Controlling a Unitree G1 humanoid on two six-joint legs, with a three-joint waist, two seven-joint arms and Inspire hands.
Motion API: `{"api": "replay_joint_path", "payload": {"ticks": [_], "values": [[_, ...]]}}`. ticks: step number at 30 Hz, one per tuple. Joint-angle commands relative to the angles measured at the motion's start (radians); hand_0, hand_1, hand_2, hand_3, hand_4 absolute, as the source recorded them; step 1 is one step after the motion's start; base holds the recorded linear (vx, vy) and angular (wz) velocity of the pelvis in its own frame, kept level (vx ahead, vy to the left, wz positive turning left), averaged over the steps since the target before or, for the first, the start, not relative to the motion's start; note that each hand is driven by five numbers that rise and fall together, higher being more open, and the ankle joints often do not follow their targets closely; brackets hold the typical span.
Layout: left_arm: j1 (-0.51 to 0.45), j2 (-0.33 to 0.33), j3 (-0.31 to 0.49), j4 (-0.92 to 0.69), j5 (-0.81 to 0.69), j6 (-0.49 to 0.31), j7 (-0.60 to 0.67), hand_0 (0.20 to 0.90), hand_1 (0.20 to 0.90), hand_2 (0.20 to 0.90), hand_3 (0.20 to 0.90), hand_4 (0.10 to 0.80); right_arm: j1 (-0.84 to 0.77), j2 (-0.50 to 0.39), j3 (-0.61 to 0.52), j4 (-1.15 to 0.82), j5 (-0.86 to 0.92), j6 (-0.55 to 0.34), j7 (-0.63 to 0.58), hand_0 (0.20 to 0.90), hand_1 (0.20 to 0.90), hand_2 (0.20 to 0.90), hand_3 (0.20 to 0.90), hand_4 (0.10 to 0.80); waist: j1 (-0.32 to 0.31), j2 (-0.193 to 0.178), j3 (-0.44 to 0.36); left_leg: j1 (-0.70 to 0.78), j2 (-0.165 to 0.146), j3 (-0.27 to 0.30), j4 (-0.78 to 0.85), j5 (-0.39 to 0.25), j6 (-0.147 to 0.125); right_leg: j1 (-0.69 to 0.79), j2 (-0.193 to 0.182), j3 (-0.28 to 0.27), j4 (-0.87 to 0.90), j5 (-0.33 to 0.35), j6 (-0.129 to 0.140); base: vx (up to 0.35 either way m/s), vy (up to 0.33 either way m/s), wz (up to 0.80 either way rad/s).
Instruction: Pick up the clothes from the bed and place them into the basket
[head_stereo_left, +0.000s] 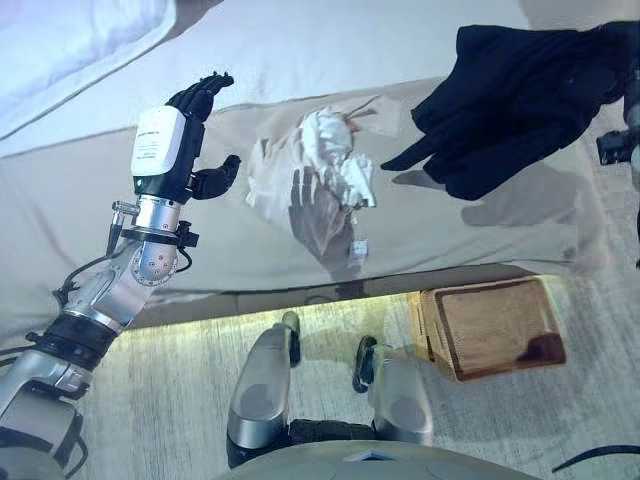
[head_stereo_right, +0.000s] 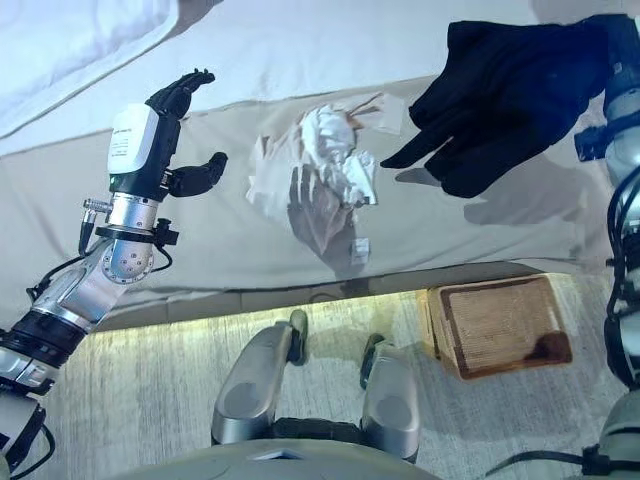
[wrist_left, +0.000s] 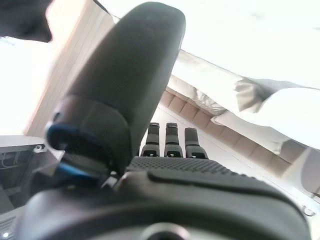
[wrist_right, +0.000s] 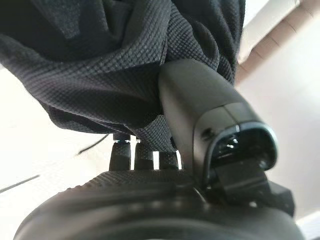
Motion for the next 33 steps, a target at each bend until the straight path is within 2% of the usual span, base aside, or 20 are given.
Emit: {"api": "replay_joint_path", "payload": {"ticks": [1, 5, 11, 14, 17, 24, 33], "values": [[0.105, -0.111, 0.047, 0.081, -0.026, -0.028, 0.033, 0.9, 0.9, 0.9, 0.9, 0.8, 0.157, -0.072, -0.107, -0.111, 0.002, -0.103, -0.133, 0.3, 0.3, 0.3, 0.2, 0.1, -0.09, 0.02, -0.321, 0.068, 0.016, -0.019, -0.098, -0.03, -0.014, -0.019, 0.089, -0.017, -0.06, 0.06, -0.052, 0.037, 0.028, -0.28], [0.145, -0.14, 0.075, 0.106, -0.01, -0.033, 0.043, 0.9, 0.9, 0.9, 0.9, 0.8, 0.346, -0.02, -0.261, -0.261, -0.04, -0.107, -0.207, 0.3, 0.3, 0.3, 0.2, 0.1, -0.13, 0.029, -0.343, 0.113, 0.021, -0.005, -0.172, -0.005, -0.02, 0.002, 0.106, 0.016, -0.12, 0.08, -0.041, 0.007, 0.019, -0.31], [0.181, -0.162, 0.104, 0.138, 0.02, -0.051, 0.066, 0.9, 0.9, 0.9, 0.9, 0.8, 0.473, 0.04, -0.407, -0.387, -0.082, -0.096, -0.335, 0.3, 0.3, 0.3, 0.2, 0.1, -0.166, 0.044, -0.359, 0.146, 0.025, 0.018, -0.233, 0.013, -0.025, 0.008, 0.128, 0.044, -0.167, 0.087, -0.035, -0.016, 0.005, -0.31], [0.186, -0.165, 0.11, 0.151, 0.027, -0.064, 0.07, 0.9, 0.9, 0.9, 0.9, 0.8, 0.504, 0.047, -0.446, -0.404, -0.099, -0.089, -0.353, 0.3, 0.3, 0.3, 0.2, 0.1, -0.179, 0.048, -0.361, 0.148, 0.027, 0.026, -0.237, 0.011, -0.025, 0.006, 0.135, 0.052, -0.169, 0.085, -0.035, -0.021, 0.001, -0.21], [0.187, -0.17, 0.115, 0.147, 0.035, -0.074, 0.067, 0.9, 0.9, 0.9, 0.9, 0.8, 0.545, 0.047, -0.48, -0.402, -0.085, -0.082, -0.295, 0.3, 0.3, 0.3, 0.2, 0.1, -0.189, 0.049, -0.361, 0.147, 0.03, 0.031, -0.231, 0.005, -0.023, -0.002, 0.138, 0.058, -0.158, 0.08, -0.034, -0.024, -0.011, -0.18], [0.152, -0.175, 0.085, 0.133, 0.055, -0.091, 0.044, 0.9, 0.9, 0.9, 0.9, 0.8, 0.567, 0.054, -0.4, -0.322, -0.077, -0.039, -0.093, 0.3, 0.3, 0.3, 0.2, 0.1, -0.191, 0.039, -0.358, 0.14, 0.032, 0.02, -0.223, 0.008, -0.025, -0.012, 0.14, 0.06, -0.152, 0.085, -0.035, -0.018, -0.046, -0.04], [0.07, -0.168, 0.0, 0.123, 0.041, -0.066, 0.022, 0.9, 0.9, 0.9, 0.9, 0.8, 0.434, 0.095, -0.17, -0.052, -0.1, -0.007, -0.009, 0.3, 0.3, 0.3, 0.2, 0.1, -0.167, 0.039, -0.346, 0.138, 0.034, 0.005, -0.215, 0.01, -0.026, -0.006, 0.142, 0.047, -0.152, 0.087, -0.042, 0.0, -0.041, 0.06]]}}
